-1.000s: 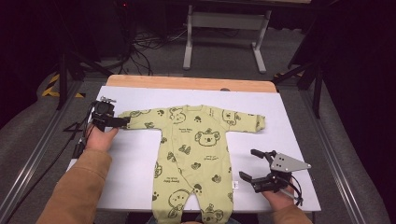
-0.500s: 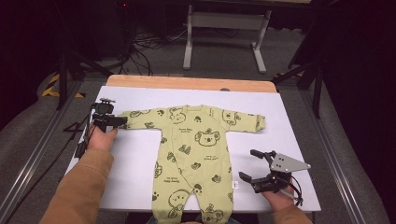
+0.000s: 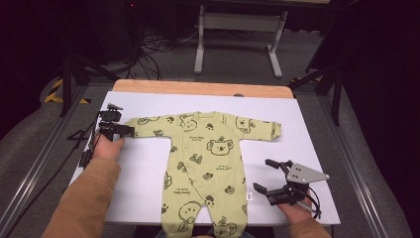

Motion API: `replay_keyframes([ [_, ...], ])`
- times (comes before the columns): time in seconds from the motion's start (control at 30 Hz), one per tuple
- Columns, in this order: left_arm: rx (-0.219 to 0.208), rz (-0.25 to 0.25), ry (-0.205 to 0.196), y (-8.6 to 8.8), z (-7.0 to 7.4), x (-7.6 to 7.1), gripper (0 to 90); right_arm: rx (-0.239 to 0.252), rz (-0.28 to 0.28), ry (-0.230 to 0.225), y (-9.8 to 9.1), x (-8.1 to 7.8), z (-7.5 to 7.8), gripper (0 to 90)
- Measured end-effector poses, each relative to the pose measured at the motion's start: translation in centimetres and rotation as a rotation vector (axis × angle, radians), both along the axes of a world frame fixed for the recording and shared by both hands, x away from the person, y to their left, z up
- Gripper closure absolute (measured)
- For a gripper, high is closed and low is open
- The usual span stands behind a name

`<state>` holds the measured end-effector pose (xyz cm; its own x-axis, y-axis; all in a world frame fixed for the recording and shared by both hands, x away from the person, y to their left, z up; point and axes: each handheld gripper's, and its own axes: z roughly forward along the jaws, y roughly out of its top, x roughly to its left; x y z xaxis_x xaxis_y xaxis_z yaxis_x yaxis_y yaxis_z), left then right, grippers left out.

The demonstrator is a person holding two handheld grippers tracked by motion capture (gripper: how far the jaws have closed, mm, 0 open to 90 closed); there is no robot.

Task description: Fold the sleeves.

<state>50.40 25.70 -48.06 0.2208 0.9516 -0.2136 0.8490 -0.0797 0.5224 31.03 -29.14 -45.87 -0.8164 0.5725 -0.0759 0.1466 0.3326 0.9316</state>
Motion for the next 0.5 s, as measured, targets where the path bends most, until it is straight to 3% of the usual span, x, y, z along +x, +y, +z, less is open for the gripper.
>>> replay_keyframes([
  [0.17, 0.010, -0.015, -0.010, -0.2, 0.5, -0.2, 82.8, 0.000, -0.001, 0.000, 0.0, 0.0, 0.0, 11.1],
  [0.23, 0.003, -0.013, -0.018, -0.3, 0.8, -0.3, 83.4, 0.000, -0.002, 0.000, 0.0, 0.0, 0.0, 11.0],
  [0.3, 0.002, -0.012, -0.042, -0.3, 1.2, -0.6, 83.9, 0.000, -0.002, -0.001, 0.0, 0.0, 0.0, 11.1],
  [0.33, -0.007, -0.013, -0.073, -0.2, 1.6, -0.7, 84.0, 0.000, -0.003, 0.000, 0.0, 0.0, 0.0, 11.1],
  [0.5, -0.010, -0.025, -0.119, -0.3, 2.5, -1.2, 84.2, 0.001, -0.004, -0.002, 0.0, -0.1, 0.0, 11.1],
])
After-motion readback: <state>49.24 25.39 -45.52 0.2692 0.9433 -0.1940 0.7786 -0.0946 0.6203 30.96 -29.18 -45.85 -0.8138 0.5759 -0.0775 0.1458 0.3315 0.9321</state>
